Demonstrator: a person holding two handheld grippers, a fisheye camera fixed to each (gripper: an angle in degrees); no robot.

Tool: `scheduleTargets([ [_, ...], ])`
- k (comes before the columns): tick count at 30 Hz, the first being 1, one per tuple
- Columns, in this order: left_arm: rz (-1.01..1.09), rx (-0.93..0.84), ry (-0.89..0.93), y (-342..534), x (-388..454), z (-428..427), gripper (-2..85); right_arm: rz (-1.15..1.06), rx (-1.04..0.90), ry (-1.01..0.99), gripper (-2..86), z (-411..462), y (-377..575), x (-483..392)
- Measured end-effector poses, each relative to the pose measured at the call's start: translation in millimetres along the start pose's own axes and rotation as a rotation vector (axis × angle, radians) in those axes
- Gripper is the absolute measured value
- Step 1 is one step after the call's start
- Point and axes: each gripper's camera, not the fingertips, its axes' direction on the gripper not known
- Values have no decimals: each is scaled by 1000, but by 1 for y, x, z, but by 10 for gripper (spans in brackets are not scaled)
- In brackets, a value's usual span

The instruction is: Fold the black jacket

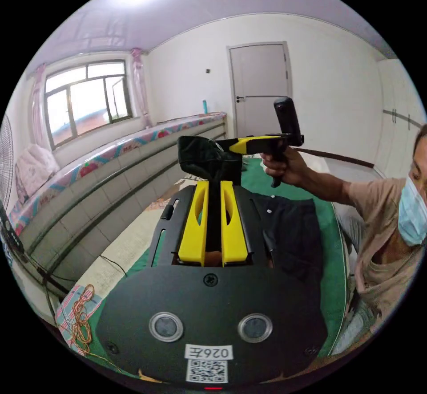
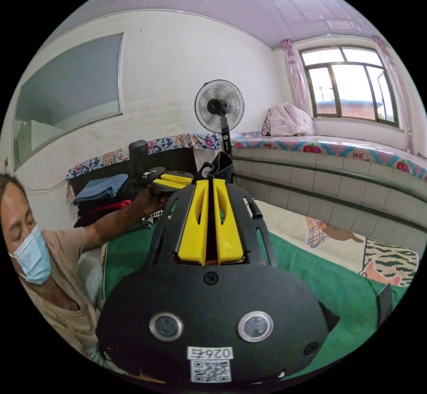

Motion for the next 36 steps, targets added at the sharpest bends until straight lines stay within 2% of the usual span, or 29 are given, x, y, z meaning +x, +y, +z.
scheduleTargets([
  [4,108,-122,110,27,79,11,50,149,-94,45,-14,-36,61,-45],
  [7,75,-247,271,57,112,37,54,234,-218,108,-14,-48,115,-79],
  [11,-45,-429,588,99,134,63,111,283,-518,78,4,-51,177,-108],
  [12,-60,-440,609,104,134,62,114,274,-605,71,20,-53,187,-113],
  [15,-199,-350,597,126,118,38,119,255,-695,139,60,-66,191,-120],
  [17,-381,-247,553,138,89,18,113,221,-692,158,66,-71,184,-122],
  [20,-604,-220,490,152,55,12,105,200,-667,135,75,-66,171,-114],
  [25,-812,-145,407,178,24,22,123,220,-680,-58,110,-43,171,-106],
  [28,-874,-166,431,191,9,34,127,176,-765,-14,134,-26,189,-110],
  [30,-882,-228,453,194,1,42,126,83,-907,116,78,-10,207,-106],
  [32,-896,-252,466,198,-10,44,126,98,-881,158,14,-17,205,-94],
  [34,-908,-209,461,199,-18,35,136,221,-733,76,1,-43,189,-76],
  [36,-918,-152,461,200,-24,26,155,436,-420,-147,-7,-93,176,-41],
])
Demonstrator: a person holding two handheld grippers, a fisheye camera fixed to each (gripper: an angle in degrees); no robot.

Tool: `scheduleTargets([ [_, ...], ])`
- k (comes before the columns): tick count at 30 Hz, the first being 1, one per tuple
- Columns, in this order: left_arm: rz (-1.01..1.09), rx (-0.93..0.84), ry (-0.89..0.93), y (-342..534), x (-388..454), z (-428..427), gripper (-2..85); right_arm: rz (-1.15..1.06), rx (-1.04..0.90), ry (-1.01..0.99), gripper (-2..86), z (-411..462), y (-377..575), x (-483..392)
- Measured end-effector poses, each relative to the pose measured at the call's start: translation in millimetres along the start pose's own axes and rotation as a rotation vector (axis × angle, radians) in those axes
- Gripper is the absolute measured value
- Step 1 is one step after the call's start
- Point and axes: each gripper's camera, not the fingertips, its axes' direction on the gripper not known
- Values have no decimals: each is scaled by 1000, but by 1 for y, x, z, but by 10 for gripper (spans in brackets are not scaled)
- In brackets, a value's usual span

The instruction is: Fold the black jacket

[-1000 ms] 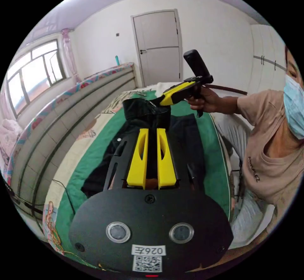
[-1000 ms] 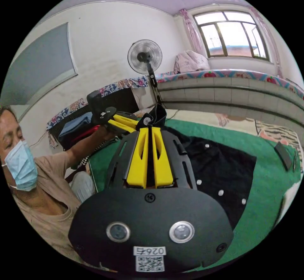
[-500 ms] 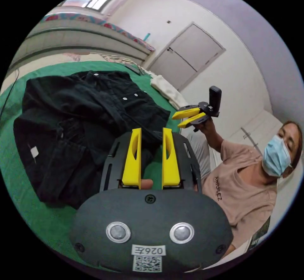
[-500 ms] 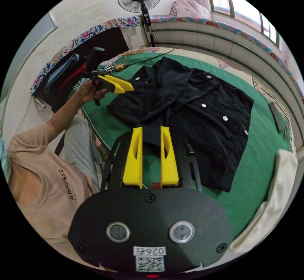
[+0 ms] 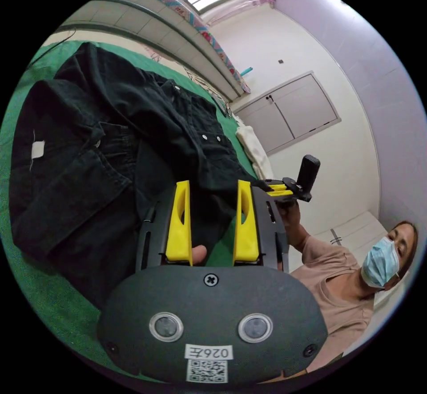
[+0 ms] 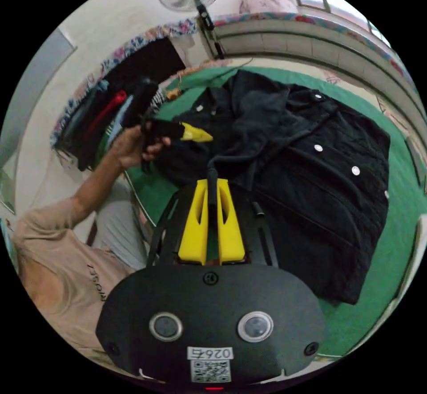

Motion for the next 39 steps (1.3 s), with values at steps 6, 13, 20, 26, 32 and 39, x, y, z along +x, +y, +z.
scheduleTargets([
  [6,-108,207,311,2,-32,-3,258,373,378,-705,-8,-38,38,97],
  [13,-103,11,219,-7,-48,-2,106,491,-152,-346,42,5,52,113],
  [20,-70,180,-198,-14,-44,-71,141,88,-470,85,61,-7,33,44],
  [26,-8,104,-437,-83,-70,-37,138,-39,-282,373,60,-1,-47,38],
  [32,133,156,-441,-132,-92,41,114,-20,-232,402,65,94,-140,88],
  [39,-55,-77,-803,-196,-169,103,-3,61,-278,482,-4,166,-202,134],
])
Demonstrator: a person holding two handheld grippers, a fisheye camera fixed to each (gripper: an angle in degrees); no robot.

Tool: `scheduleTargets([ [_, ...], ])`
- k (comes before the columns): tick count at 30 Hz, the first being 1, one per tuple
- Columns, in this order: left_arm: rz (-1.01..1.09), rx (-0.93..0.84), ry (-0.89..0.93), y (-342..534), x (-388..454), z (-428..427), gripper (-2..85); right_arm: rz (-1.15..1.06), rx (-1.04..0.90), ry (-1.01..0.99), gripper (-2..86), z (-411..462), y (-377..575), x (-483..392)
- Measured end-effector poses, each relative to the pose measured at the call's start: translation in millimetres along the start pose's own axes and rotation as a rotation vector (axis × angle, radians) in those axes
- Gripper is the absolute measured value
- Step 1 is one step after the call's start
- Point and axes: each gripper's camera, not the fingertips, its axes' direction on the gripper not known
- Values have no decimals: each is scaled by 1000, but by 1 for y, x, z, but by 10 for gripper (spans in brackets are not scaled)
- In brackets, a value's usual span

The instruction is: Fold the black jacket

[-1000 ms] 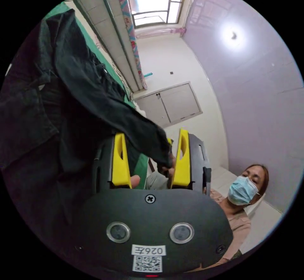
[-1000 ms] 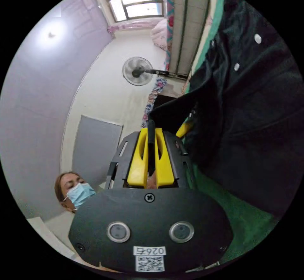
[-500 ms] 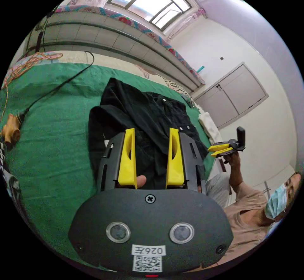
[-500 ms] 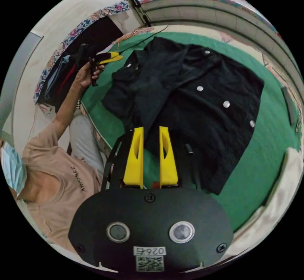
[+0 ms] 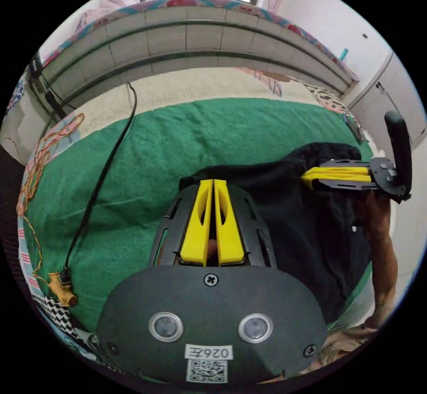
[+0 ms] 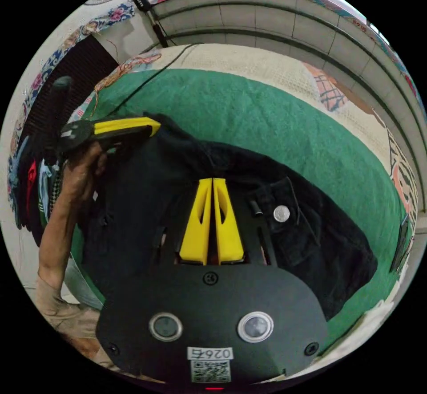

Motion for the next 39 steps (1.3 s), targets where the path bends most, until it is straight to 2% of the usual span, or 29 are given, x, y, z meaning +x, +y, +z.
scheduleTargets([
  [3,-26,80,46,17,-7,-25,-8,-14,63,69,-8,-37,26,0],
  [5,85,191,190,58,8,-57,-9,-61,81,50,-6,-60,57,-6],
  [9,293,280,397,142,60,-92,-10,-207,58,-92,-10,-89,159,-48],
  [12,409,228,488,204,121,-80,-10,-256,-49,-147,-9,-76,218,-79],
  [15,511,-15,499,246,180,-24,-10,-303,-251,-102,-9,-44,257,-97],
  [17,586,-270,339,275,208,27,-10,-341,-275,-11,-9,-36,280,-98],
  [19,530,-203,291,288,202,17,-10,-273,-234,-4,-9,-49,294,-89],
  [21,536,-144,220,303,205,1,-10,-303,-186,20,-9,-69,311,-92],
  [22,538,-48,208,316,210,-13,-10,-308,-164,28,-9,-73,315,-94],
  [24,578,54,265,334,224,-26,-10,-355,-105,-11,-9,-79,335,-99],
  [25,612,51,282,344,235,-19,-10,-357,-121,-6,-9,-75,339,-99],
  [26,632,-49,267,349,246,3,-10,-363,-141,26,-9,-67,347,-97],
  [28,636,-282,248,355,256,51,-10,-380,-49,13,-9,-76,360,-90],
  [29,568,-238,321,354,245,47,-10,-361,-55,-8,-9,-79,364,-82],
  [31,493,-286,392,348,234,47,-10,-335,-77,-56,-9,-89,366,-70],
  [32,463,-174,410,351,230,33,-9,-344,-84,-73,-9,-99,370,-63],
  [35,427,135,481,358,235,-8,-7,-279,144,21,-10,-153,394,-38],
  [39,423,342,521,344,261,-25,2,-37,304,93,-10,-214,424,36],
])
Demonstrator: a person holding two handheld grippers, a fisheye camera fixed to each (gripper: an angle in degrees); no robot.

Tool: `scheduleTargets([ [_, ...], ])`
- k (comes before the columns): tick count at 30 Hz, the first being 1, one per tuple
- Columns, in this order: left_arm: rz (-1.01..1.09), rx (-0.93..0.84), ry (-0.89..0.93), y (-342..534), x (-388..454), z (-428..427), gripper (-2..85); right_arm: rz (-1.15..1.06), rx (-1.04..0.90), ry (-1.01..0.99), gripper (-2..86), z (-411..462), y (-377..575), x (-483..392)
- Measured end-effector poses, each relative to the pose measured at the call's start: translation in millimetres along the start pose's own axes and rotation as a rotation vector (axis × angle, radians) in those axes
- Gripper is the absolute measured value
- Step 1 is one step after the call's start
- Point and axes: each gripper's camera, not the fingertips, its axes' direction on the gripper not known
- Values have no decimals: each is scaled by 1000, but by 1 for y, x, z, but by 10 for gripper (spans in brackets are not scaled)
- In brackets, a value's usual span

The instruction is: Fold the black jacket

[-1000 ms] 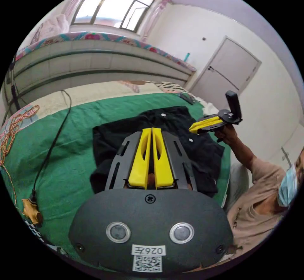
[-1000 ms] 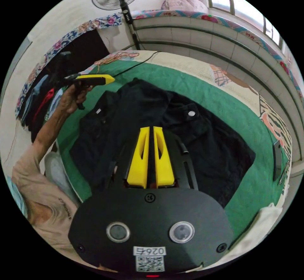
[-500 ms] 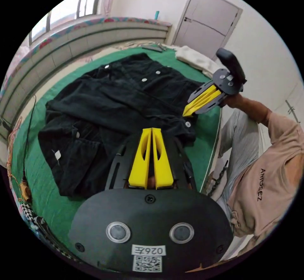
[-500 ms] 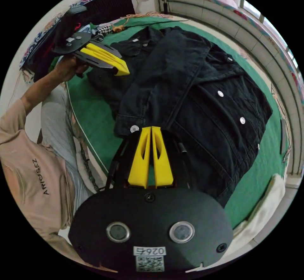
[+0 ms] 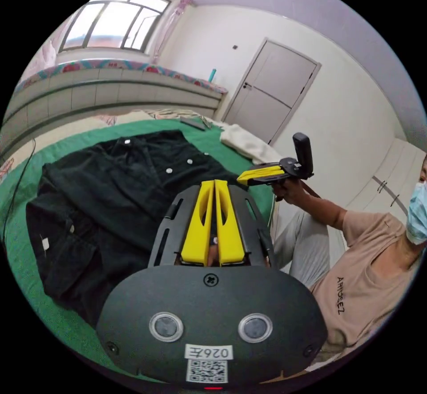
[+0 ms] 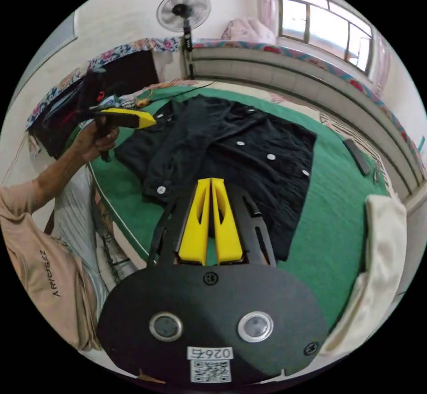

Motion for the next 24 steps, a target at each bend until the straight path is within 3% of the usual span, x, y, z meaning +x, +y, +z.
scheduleTargets([
  [4,62,-40,4,-46,16,65,75,227,0,-48,6,-22,22,72],
  [8,-55,-204,66,-86,10,157,87,406,-54,-117,70,-20,41,133],
  [13,-39,-336,-87,-120,19,246,115,472,-140,-196,107,-4,63,169],
  [17,-73,-513,-157,-135,10,317,177,537,-87,-254,113,-5,80,186],
  [21,-178,-573,-159,-136,-4,345,206,534,-54,-368,115,0,81,186],
  [24,-144,-625,-179,-143,-2,352,207,489,-74,-292,90,7,76,175],
])
